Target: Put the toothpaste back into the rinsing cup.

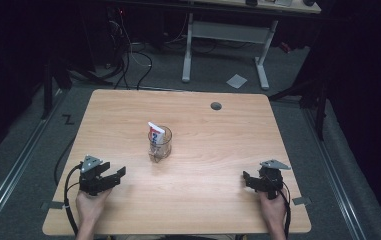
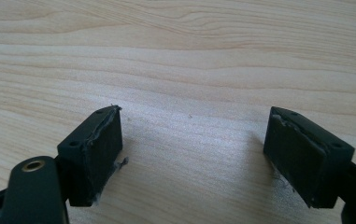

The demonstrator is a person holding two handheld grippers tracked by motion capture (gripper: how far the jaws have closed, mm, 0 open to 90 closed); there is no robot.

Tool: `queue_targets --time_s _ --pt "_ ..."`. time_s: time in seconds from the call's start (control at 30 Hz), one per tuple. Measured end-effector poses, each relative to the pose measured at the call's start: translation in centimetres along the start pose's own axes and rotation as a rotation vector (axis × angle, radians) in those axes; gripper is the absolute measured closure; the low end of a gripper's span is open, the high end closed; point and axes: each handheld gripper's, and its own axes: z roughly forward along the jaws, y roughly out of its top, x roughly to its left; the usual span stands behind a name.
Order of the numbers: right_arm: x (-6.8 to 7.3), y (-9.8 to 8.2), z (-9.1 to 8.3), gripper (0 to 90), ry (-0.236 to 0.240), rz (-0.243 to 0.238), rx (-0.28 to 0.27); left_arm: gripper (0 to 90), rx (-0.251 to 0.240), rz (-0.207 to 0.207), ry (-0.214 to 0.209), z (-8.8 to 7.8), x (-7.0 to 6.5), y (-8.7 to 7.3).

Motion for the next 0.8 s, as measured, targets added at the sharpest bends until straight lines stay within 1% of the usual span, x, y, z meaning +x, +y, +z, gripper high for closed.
queue_targets --time_s 0.13,0.4,0.53,0.7,0.73,0.8 --pt "0.0 0.0 0.0 19.3 0.0 0.0 0.0 33.2 0.012 0.005 0.005 0.4 0.0 -0.2" --pt "0.0 0.0 0.0 19.3 0.0 0.0 0.0 32.6 0.044 0.051 0.039 1.1 -0.6 -0.3" --pt "0.0 0.0 0.0 19.3 -0.001 0.003 0.002 32.4 0.046 0.054 0.046 1.6 -0.8 -0.3" --pt "0.0 0.0 0.0 19.3 -0.001 0.003 0.001 32.3 0.056 0.08 0.063 2.2 -1.3 -0.4" --pt "0.0 0.0 0.0 19.3 -0.001 0.002 0.001 32.3 0.063 0.091 0.068 2.4 -1.5 -0.4" --pt "0.0 0.0 0.0 19.3 -0.001 0.004 0.001 31.9 0.088 0.135 0.094 2.8 -1.9 -0.6"
